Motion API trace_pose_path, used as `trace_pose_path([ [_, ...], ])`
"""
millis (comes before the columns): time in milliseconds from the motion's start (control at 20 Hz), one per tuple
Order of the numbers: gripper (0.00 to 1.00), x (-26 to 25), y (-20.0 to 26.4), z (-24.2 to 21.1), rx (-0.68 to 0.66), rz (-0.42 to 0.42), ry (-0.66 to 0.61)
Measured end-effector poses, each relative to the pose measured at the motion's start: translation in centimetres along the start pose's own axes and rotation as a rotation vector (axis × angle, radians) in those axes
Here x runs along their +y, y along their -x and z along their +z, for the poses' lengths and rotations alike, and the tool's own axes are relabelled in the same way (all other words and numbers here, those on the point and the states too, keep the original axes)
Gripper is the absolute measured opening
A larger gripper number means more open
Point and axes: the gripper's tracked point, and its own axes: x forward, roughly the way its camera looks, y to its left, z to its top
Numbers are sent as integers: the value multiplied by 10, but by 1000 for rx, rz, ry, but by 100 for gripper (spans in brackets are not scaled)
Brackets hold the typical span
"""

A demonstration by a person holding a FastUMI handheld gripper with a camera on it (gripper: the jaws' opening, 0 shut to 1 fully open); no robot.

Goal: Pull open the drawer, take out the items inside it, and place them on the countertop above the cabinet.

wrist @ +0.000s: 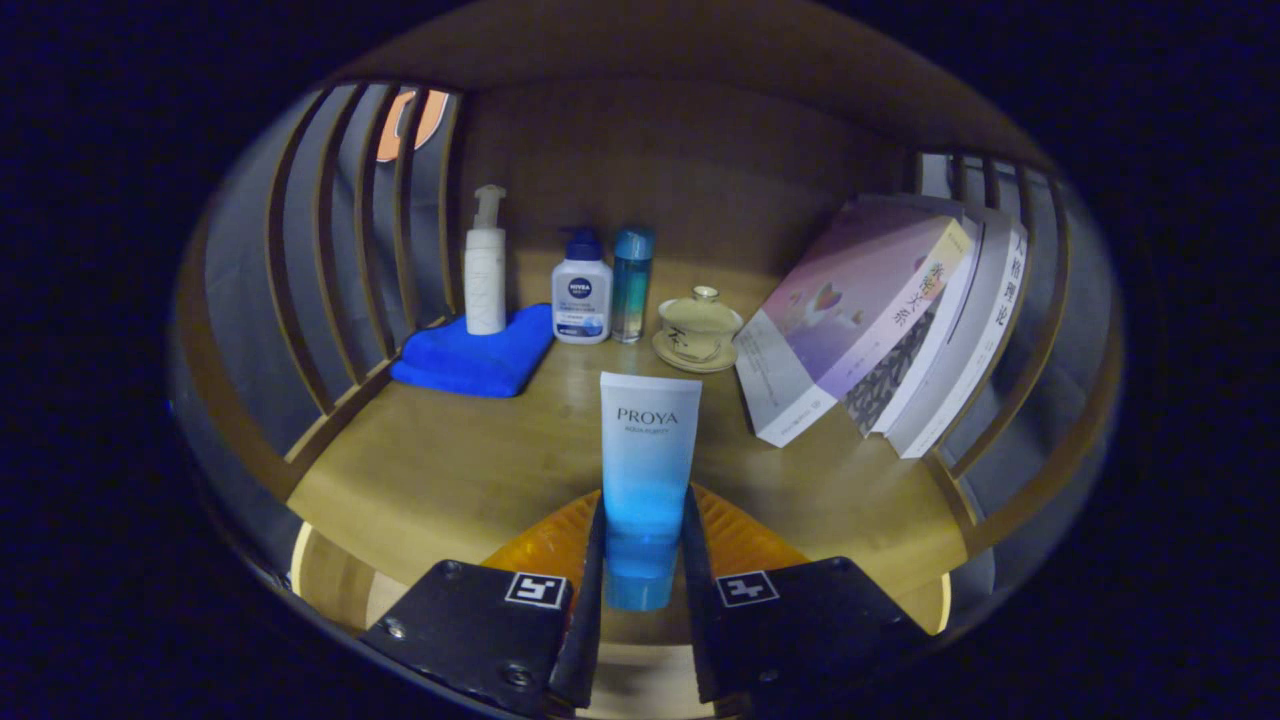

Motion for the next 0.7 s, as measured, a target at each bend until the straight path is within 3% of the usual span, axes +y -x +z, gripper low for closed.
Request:
trace_pose_path([
  [300,55,-5,3,-1,-12,-34,7],
  [400,72,2,14,-3,-16,-9,7],
  [500,80,4,30,-4,-32,6,1],
  [700,79,8,70,-12,-63,33,-1],
])
